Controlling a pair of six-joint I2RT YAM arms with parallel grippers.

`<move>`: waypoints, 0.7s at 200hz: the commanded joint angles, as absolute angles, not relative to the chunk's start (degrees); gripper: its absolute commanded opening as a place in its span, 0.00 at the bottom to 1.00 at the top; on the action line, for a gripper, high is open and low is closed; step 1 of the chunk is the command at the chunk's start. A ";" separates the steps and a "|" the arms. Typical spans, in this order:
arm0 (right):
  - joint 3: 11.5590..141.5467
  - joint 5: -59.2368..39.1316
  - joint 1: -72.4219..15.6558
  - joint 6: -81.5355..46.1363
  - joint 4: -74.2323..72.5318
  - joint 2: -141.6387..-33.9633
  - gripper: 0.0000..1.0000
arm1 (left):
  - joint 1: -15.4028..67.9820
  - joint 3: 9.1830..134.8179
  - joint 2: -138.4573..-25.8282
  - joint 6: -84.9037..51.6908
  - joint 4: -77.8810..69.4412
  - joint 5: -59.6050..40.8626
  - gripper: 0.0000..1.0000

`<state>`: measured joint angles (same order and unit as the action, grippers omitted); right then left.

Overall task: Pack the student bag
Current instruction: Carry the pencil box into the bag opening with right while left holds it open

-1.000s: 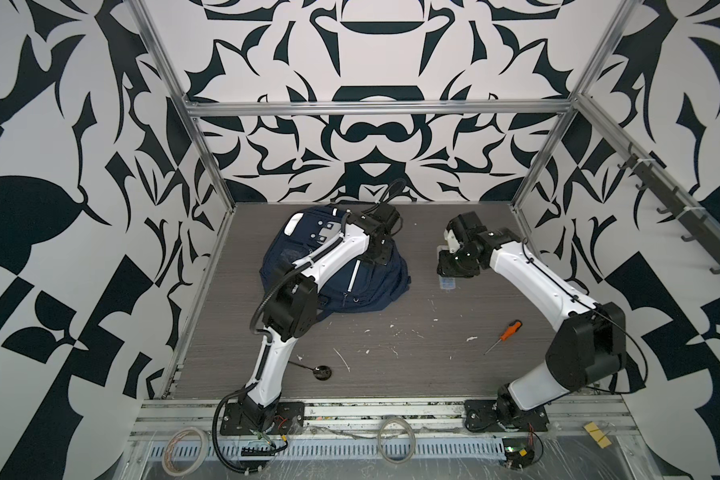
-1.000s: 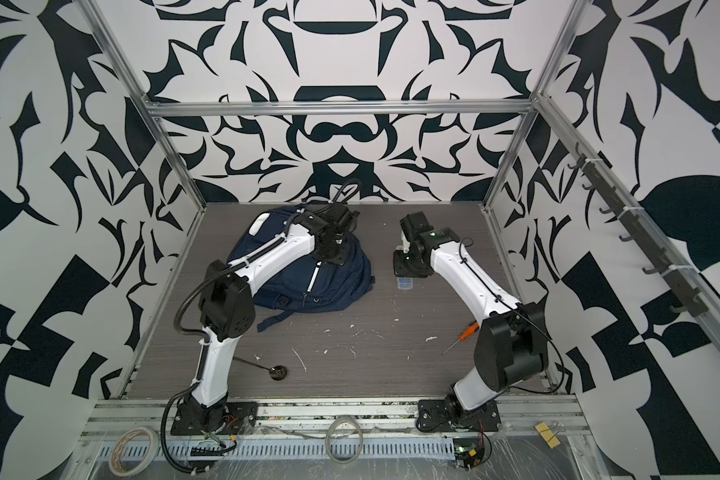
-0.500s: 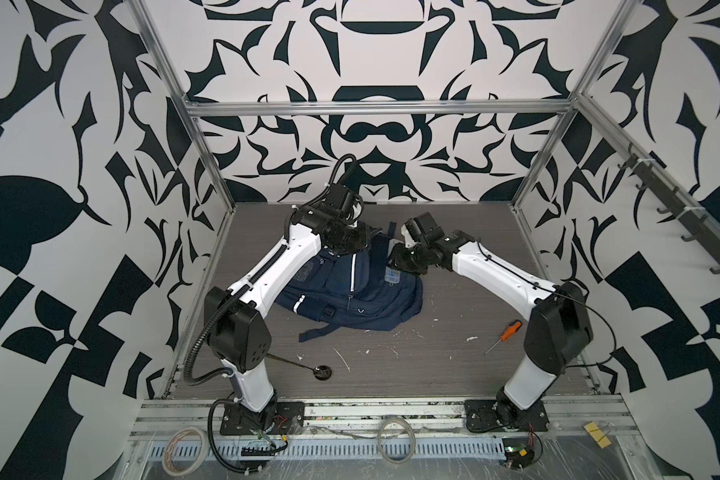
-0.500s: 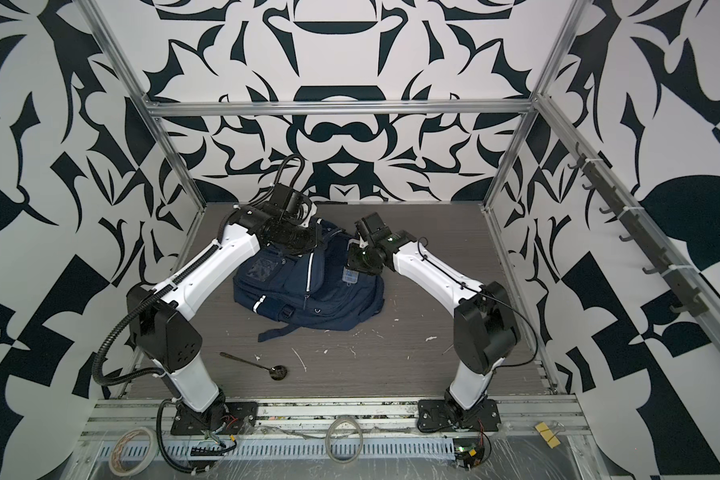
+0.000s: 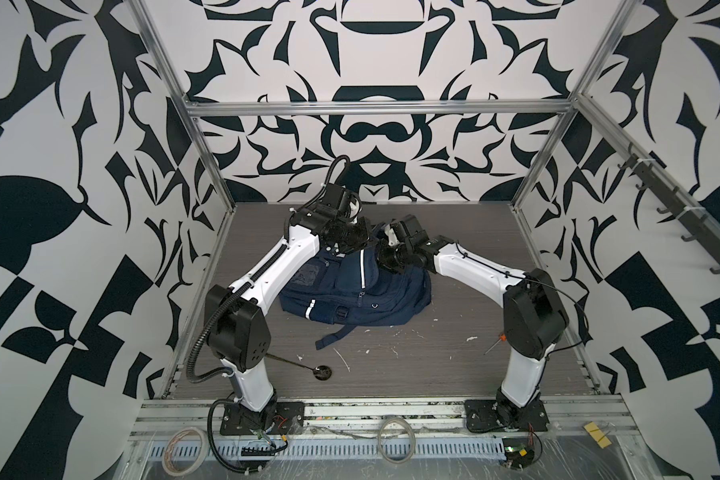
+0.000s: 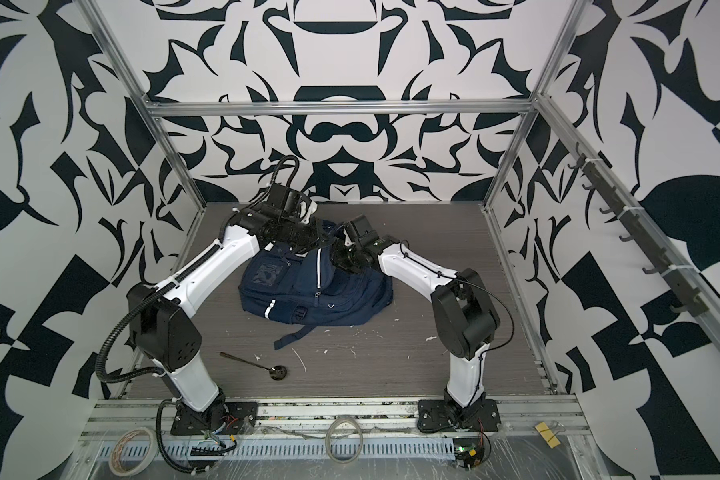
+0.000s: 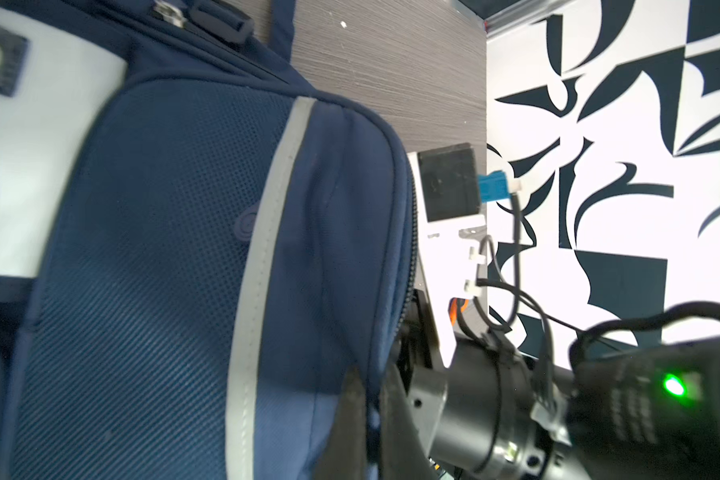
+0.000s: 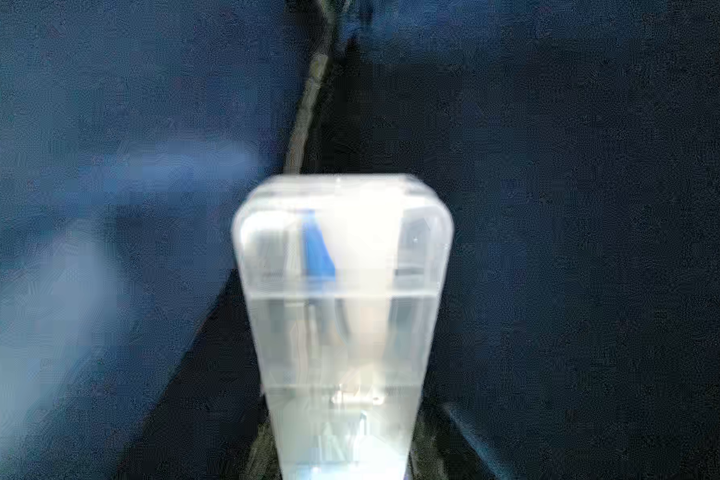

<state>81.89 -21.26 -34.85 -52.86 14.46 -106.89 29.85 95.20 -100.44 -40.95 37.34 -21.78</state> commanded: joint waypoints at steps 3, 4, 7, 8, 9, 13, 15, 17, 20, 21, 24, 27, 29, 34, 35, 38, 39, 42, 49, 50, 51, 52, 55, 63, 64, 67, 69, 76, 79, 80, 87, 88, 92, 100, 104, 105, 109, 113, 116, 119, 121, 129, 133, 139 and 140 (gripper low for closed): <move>81.85 -25.46 -36.13 -53.43 5.36 -107.94 0.10 | 31.11 95.56 -97.40 -44.13 27.04 -28.69 0.00; 81.84 -25.52 -36.12 -53.43 5.18 -108.02 0.10 | 31.07 95.55 -97.44 -44.21 27.01 -28.67 0.00; 81.82 -25.77 -36.12 -53.50 4.78 -108.20 0.11 | 31.06 95.47 -97.47 -44.33 27.03 -28.68 0.00; 81.73 -25.85 -36.17 -53.56 4.67 -108.29 0.12 | 31.04 95.50 -97.47 -44.40 27.05 -28.71 0.00; 81.69 -25.84 -36.15 -53.59 4.58 -108.33 0.12 | 31.03 95.52 -97.47 -44.44 27.06 -28.72 0.00; 81.72 -26.04 -36.15 -53.74 4.37 -108.64 0.14 | 31.10 95.62 -97.54 -44.49 27.15 -28.72 0.00; 81.73 -26.09 -36.19 -53.84 4.28 -108.74 0.15 | 31.04 95.62 -97.55 -44.54 27.27 -28.73 0.00; 81.67 -26.23 -36.21 -53.93 4.12 -108.84 0.15 | 31.07 95.69 -97.56 -44.56 27.43 -28.74 0.00; 81.61 -26.32 -36.21 -54.04 3.91 -108.95 0.17 | 31.06 95.75 -97.56 -44.56 27.61 -28.67 0.00; 81.59 -26.34 -36.21 -54.09 3.84 -108.97 0.17 | 31.04 95.78 -97.51 -44.56 27.69 -28.71 0.00; 81.52 -26.42 -36.17 -54.21 3.79 -108.98 0.19 | 31.09 95.72 -97.55 -44.54 27.84 -28.70 0.00; 81.48 -26.42 -36.21 -54.34 3.78 -108.98 0.20 | 31.11 95.71 -97.56 -44.56 27.94 -28.63 0.00; 81.48 -26.38 -36.21 -54.39 3.82 -108.98 0.22 | 31.11 95.69 -97.56 -44.54 28.03 -28.58 0.00; 81.32 -26.19 -36.21 -54.40 4.06 -108.84 0.25 | 31.03 95.54 -97.48 -44.64 28.27 -28.30 0.00; 81.31 -26.19 -36.21 -54.40 4.14 -108.78 0.25 | 31.03 95.45 -97.48 -44.65 28.33 -28.21 0.00; 81.30 -26.11 -36.21 -54.40 4.35 -108.66 0.27 | 31.03 95.33 -97.41 -44.65 28.38 -27.97 0.00; 81.30 -26.11 -36.21 -54.40 4.50 -108.60 0.28 | 31.03 95.34 -97.39 -44.65 28.43 -27.87 0.00; 81.30 -26.08 -36.21 -54.32 4.83 -108.49 0.32 | 31.03 95.25 -97.38 -44.65 28.59 -27.68 0.00; 81.48 -25.97 -36.17 -53.95 5.40 -108.09 0.41 | 30.94 94.95 -97.38 -44.73 28.89 -27.13 0.00; 81.56 -25.99 -36.19 -53.87 5.51 -108.05 0.43 | 30.94 94.89 -97.38 -44.73 28.86 -27.10 0.00; 81.61 -26.00 -36.20 -53.78 5.66 -107.99 0.44 | 30.94 94.86 -97.34 -44.78 28.84 -27.04 0.00; 81.63 -26.01 -36.21 -53.74 5.77 -107.96 0.46 | 30.94 94.80 -97.36 -44.80 28.88 -27.01 0.00; 81.82 -26.01 -36.21 -53.39 6.08 -107.79 0.50 | 30.94 94.60 -97.46 -44.94 28.85 -26.88 0.00; 82.71 -25.86 -36.21 -52.37 8.15 -107.58 0.58 | 30.85 94.06 -97.53 -45.25 28.66 -26.64 0.00; 82.88 -25.81 -36.21 -52.20 8.47 -107.58 0.59 | 30.85 94.01 -97.55 -45.30 28.57 -26.64 0.00; 83.32 -25.77 -36.19 -51.72 9.50 -107.50 0.61 | 30.85 93.82 -97.56 -45.41 28.39 -26.63 0.00; 83.74 -25.73 -36.21 -51.40 10.13 -107.49 0.62 | 30.78 93.79 -97.62 -45.50 28.28 -26.63 0.00; 84.62 -25.74 -36.17 -50.55 11.78 -107.25 0.69 | 30.76 93.50 -97.85 -45.61 28.05 -26.54 0.00; 84.83 -25.62 -36.21 -50.28 12.24 -107.04 0.71 | 30.76 93.46 -97.97 -45.61 28.03 -26.41 0.00; 84.87 -25.60 -36.21 -50.19 12.40 -106.96 0.71 | 30.76 93.44 -98.03 -45.66 28.08 -26.39 0.00; 84.79 -25.42 -36.21 -49.80 12.99 -106.29 0.74 | 30.69 93.64 -98.31 -45.61 28.26 -26.35 0.00; 84.72 -25.41 -36.21 -49.77 13.04 -106.14 0.74 | 30.68 93.62 -98.38 -45.61 28.33 -26.36 0.00; 84.42 -25.25 -36.21 -49.75 13.05 -105.59 0.75 | 30.67 93.71 -98.55 -45.62 28.43 -26.35 0.00; 83.22 -24.77 -36.13 -49.75 13.01 -104.15 0.76 | 30.44 93.83 -98.85 -45.53 28.78 -26.32 0.00; 82.47 -24.51 -36.12 -49.68 13.13 -103.34 0.76 | 30.33 93.87 -98.96 -45.53 29.00 -26.29 0.00; 82.32 -24.47 -36.12 -49.67 13.16 -103.13 0.76 | 30.28 93.82 -99.01 -45.53 29.00 -26.33 0.00; 81.65 -24.21 -36.12 -49.66 13.25 -102.37 0.76 | 30.11 93.84 -99.17 -45.57 29.09 -26.36 0.00; 81.01 -24.08 -36.12 -49.66 13.51 -101.61 0.76 | 30.00 93.72 -99.29 -45.66 29.11 -26.28 0.00; 80.67 -23.90 -36.12 -49.66 13.91 -101.04 0.76 | 29.85 93.62 -99.43 -45.83 29.11 -26.33 0.00; 80.21 -23.81 -36.12 -49.66 14.27 -100.39 0.76 | 29.81 93.48 -99.59 -45.99 29.03 -26.37 0.00; 79.97 -23.75 -36.12 -49.66 14.53 -100.11 0.76 | 29.80 93.44 -99.72 -46.08 28.97 -26.43 0.00; 78.81 -23.65 -35.83 -50.11 15.12 -98.32 0.76 | 29.77 93.25 -100.26 -46.21 28.69 -26.52 0.00; 78.13 -23.43 -35.71 -50.45 15.38 -97.29 0.76 | 29.79 93.18 -100.63 -46.19 28.62 -26.50 0.00; 77.33 -22.79 -35.60 -50.69 15.99 -95.74 0.76 | 29.79 93.04 -101.25 -46.23 28.39 -26.49 0.00; 77.16 -22.65 -35.60 -50.70 16.12 -95.46 0.76 | 29.79 93.06 -101.34 -46.23 28.35 -26.52 0.00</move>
